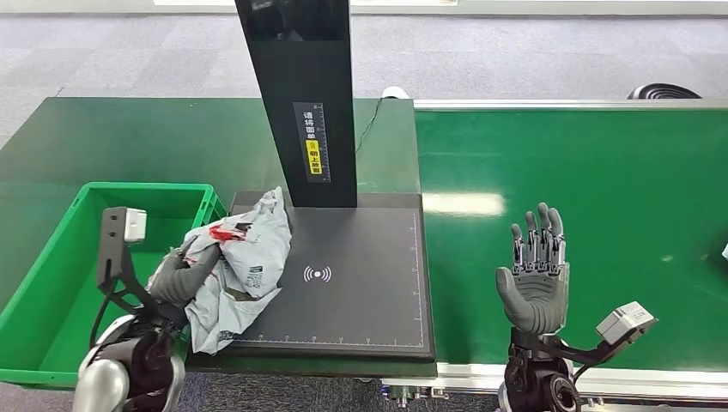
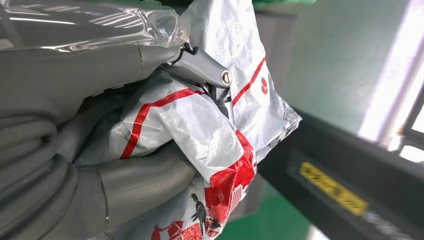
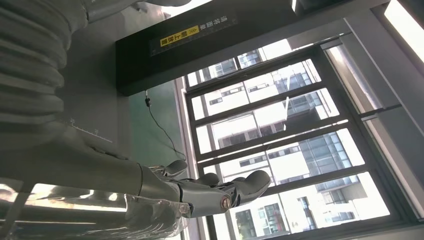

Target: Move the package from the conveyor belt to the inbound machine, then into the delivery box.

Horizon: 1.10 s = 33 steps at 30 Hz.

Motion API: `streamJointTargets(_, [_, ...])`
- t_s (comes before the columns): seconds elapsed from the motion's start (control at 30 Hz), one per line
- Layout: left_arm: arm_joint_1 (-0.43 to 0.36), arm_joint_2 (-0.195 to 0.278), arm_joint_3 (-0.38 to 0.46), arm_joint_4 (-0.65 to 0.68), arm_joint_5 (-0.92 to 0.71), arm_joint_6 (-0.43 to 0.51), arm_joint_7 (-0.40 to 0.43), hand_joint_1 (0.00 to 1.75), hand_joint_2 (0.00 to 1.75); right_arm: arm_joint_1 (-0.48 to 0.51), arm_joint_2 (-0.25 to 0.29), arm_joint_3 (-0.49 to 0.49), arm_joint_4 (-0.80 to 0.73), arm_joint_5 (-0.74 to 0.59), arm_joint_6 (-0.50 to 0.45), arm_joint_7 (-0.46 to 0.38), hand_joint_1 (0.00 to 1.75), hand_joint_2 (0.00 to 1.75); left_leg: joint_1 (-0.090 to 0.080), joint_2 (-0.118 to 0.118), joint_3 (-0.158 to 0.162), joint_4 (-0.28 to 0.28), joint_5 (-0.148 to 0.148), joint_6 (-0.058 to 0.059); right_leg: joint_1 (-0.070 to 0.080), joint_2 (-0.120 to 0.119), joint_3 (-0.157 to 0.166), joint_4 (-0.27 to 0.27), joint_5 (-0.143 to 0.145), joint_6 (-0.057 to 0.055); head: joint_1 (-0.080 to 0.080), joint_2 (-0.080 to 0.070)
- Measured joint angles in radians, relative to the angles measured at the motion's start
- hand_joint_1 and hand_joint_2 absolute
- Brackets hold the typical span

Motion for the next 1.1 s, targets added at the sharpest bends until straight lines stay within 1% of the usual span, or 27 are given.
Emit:
streamJointTargets(0.1, [0.022, -0.033, 0.082, -0.064, 0.016, -0.054, 0.0, 1.75, 1.75, 0.006, 0.0, -0.001, -0.008, 0.001, 0.0, 0.001, 0.0, 1.75, 0.0, 0.0, 0.0, 0.0, 0.0, 0.0, 0.0, 0.0, 0.0, 0.0, 0.0, 0.0, 0.0, 0.0])
streamJointTargets(0.2, [0.035, -0.063, 0.144, -0.125, 0.035, -0.099, 0.0, 1.75, 1.75, 0.009, 0.0, -0.002, -0.011, 0.001, 0.0, 0.004, 0.0, 1.75, 0.0, 0.0, -0.001, 0.0, 0.0, 0.0, 0.0, 0.0, -0.001, 0.0, 0.0, 0.0, 0.0, 0.0])
streamJointTargets(0.3, [0.029, -0.078, 0.176, -0.171, 0.072, -0.138, 0.0, 1.75, 1.75, 0.009, 0.0, -0.003, -0.011, 0.0, 0.001, 0.005, 0.0, 1.75, 0.0, 0.0, -0.001, 0.0, 0.0, 0.0, 0.0, 0.0, -0.001, 0.0, 0.0, 0.0, 0.0, 0.0])
streamJointTargets(0.37, [0.005, -0.076, 0.182, -0.185, 0.1, -0.132, 0.0, 1.75, 1.75, 0.007, 0.0, -0.003, -0.011, -0.001, 0.001, 0.007, 0.0, 1.75, 0.0, -0.001, -0.001, 0.0, 0.0, 0.0, 0.0, 0.0, 0.0, 0.0, 0.0, 0.0, 0.0, 0.0])
streamJointTargets(0.43, [-0.035, -0.063, 0.182, -0.19, 0.131, -0.091, 0.0, 1.75, 1.75, 0.005, 0.0, -0.003, -0.01, -0.001, 0.003, 0.007, 0.0, 1.75, 0.0, -0.001, -0.001, 0.0, 0.001, 0.0, 0.0, -0.001, 0.0, 0.0, 0.0, 0.0, 0.0, 0.0])
streamJointTargets(0.6, [-0.129, -0.007, 0.183, -0.192, 0.198, -0.002, 0.0, 1.75, 1.75, 0.0, 0.0, -0.003, -0.009, -0.003, 0.009, 0.008, 0.0, 1.75, 0.0, -0.002, 0.0, 0.0, 0.001, -0.001, 0.0, -0.001, 0.0, 0.0, 0.001, 0.0, 0.0, 0.0])
streamJointTargets(0.73, [-0.164, 0.02, 0.21, -0.192, 0.227, 0.036, 0.0, 1.75, 1.75, -0.002, 0.0, -0.003, -0.009, -0.005, 0.01, 0.01, 0.0, 1.75, 0.0, -0.001, -0.001, 0.0, 0.001, -0.001, 0.0, -0.001, 0.0, 0.0, 0.001, 0.0, 0.0, 0.0])
streamJointTargets(0.9, [-0.169, 0.047, 0.291, -0.15, 0.291, 0.053, 0.0, 1.75, 1.75, -0.004, 0.0, -0.003, -0.009, -0.005, 0.013, 0.014, 0.0, 1.75, 0.0, -0.002, -0.001, 0.0, 0.001, -0.001, 0.0, -0.001, -0.001, 0.0, 0.0, 0.0, 0.0, 0.0])
streamJointTargets(1.1, [-0.167, 0.081, 0.423, -0.004, 0.337, 0.027, 0.0, 1.75, 1.75, -0.004, 0.0, -0.003, -0.009, -0.004, 0.02, 0.021, 0.0, 1.75, 0.0, -0.001, -0.001, 0.0, 0.001, -0.001, 0.0, -0.001, -0.001, 0.0, 0.0, 0.0, 0.0, 0.0])
